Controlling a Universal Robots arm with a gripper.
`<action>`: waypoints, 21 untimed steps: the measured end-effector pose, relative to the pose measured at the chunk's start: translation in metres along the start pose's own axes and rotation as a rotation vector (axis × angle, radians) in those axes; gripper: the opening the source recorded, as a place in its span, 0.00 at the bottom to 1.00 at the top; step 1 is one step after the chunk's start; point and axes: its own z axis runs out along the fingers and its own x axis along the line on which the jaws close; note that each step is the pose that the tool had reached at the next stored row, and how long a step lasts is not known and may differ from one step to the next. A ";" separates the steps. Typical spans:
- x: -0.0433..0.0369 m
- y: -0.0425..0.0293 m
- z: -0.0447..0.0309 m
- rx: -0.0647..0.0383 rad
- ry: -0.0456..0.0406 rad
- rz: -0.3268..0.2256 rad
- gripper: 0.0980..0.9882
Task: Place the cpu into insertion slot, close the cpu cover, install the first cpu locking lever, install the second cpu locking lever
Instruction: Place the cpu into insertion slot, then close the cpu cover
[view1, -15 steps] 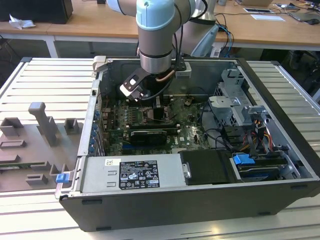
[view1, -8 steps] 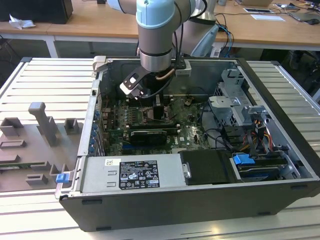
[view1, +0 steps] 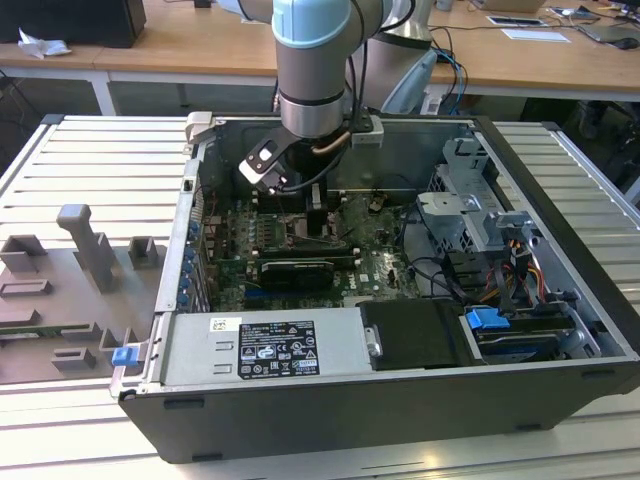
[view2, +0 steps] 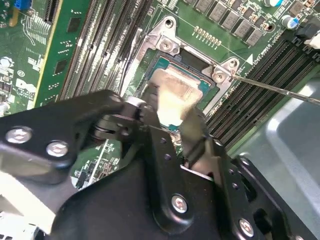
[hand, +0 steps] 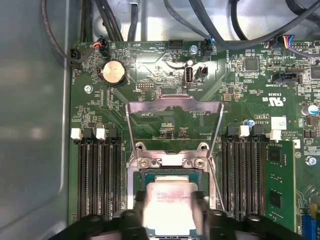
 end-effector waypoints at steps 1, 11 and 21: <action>0.0000 0.0001 -0.0004 0.000 -0.0012 0.000 0.35; 0.0000 0.0004 -0.0055 0.000 -0.0016 0.000 0.01; 0.0001 0.0008 -0.0105 0.000 -0.0017 0.000 0.01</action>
